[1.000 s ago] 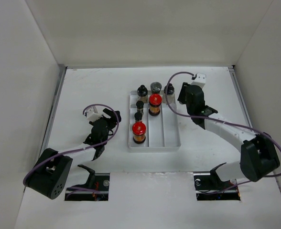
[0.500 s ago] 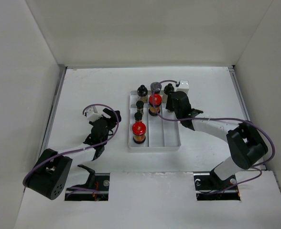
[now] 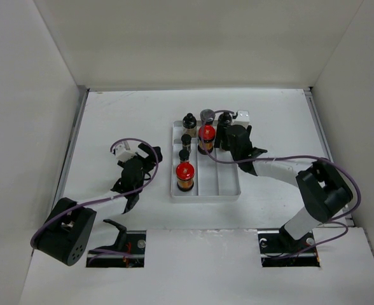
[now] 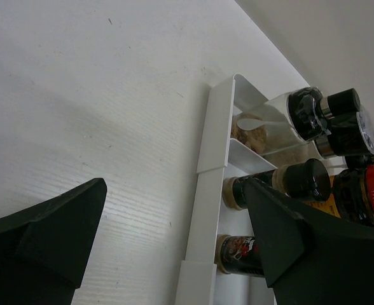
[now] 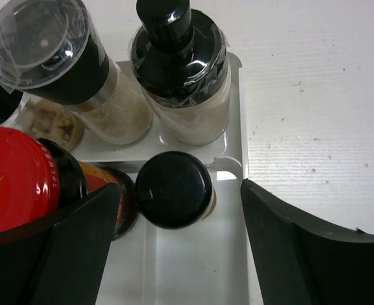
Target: Organize the condiment bottles
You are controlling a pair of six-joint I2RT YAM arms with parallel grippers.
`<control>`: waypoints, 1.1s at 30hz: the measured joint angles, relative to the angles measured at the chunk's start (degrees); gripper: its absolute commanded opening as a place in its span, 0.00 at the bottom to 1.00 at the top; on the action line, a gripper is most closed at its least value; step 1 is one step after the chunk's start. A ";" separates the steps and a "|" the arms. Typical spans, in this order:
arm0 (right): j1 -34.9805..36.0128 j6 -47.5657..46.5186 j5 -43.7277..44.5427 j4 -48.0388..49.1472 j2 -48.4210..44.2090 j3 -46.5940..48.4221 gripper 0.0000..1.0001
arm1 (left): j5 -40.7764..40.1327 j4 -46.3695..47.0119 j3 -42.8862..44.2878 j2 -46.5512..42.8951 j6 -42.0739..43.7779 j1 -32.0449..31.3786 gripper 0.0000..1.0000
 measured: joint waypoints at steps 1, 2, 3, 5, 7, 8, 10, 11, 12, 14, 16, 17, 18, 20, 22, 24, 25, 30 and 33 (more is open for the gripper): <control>0.00 0.07 -0.04 0.15 -0.35 -0.46 0.91 | 0.00 0.00 0.11 0.04 0.26 0.15 0.98; 0.04 0.11 -0.07 0.17 -1.01 -0.96 0.94 | 0.00 -0.04 0.26 0.15 0.55 0.31 1.00; 0.13 0.15 -0.09 0.17 -2.05 -1.66 0.98 | -0.13 -0.07 0.48 0.24 0.83 0.39 1.00; 0.46 0.09 -0.09 0.00 -5.29 -3.10 1.00 | -0.48 -0.26 0.96 0.26 1.38 0.70 1.00; 0.79 0.07 -0.02 -0.02 -9.68 -4.37 1.00 | -1.42 -0.72 1.38 0.17 2.03 0.83 1.00; 0.98 0.11 0.02 0.09 -12.48 -5.03 1.00 | -2.12 -1.03 1.44 -0.04 2.29 0.94 1.00; 1.01 0.31 0.20 0.48 -17.77 -6.27 1.00 | -3.93 -2.03 1.44 -0.90 2.82 1.05 1.00; 0.98 0.55 0.59 0.74 -20.04 -6.91 1.00 | -4.96 -2.29 1.44 -1.36 3.13 1.07 1.00; 0.90 1.11 1.18 1.22 -22.25 -7.74 1.00 | -5.84 -2.47 1.44 -1.70 3.37 1.07 1.00; 0.59 2.73 2.47 2.25 -25.44 -9.75 1.00 | -6.99 -2.78 1.49 -1.86 3.98 1.07 1.00; 0.11 4.79 4.22 2.69 -27.89 -12.72 1.00 | -7.69 -3.82 1.79 -1.86 4.61 1.07 1.00; -0.24 5.92 5.01 2.71 -28.83 -14.23 1.00 | -7.91 -4.28 1.99 -1.86 4.85 1.07 1.00; -0.68 7.28 5.77 2.67 -29.77 -16.00 1.00 | -8.07 -4.92 2.29 -1.86 4.98 1.07 1.00; -1.75 9.90 7.04 2.25 -31.69 -19.19 1.00 | -8.17 -6.12 2.86 -1.86 5.01 1.07 1.00; -3.26 12.79 7.91 1.95 -33.68 -22.03 1.00 | -8.09 -6.99 3.21 -1.86 4.92 1.07 1.00; -5.64 16.24 8.33 1.97 -35.45 -24.55 1.00 | -7.67 -8.24 3.54 -1.86 4.61 1.14 1.00; -6.91 17.75 8.37 1.99 -36.02 -25.51 1.00 | -7.39 -8.94 3.72 -1.86 4.42 1.29 1.00; -11.72 24.28 6.75 2.43 -36.63 -29.14 1.00 | -6.32 -15.50 5.90 -1.86 3.21 3.10 1.00; -12.63 26.67 5.27 2.93 -36.65 -29.94 1.00 | -6.16 -20.22 8.68 -1.86 2.99 4.11 1.00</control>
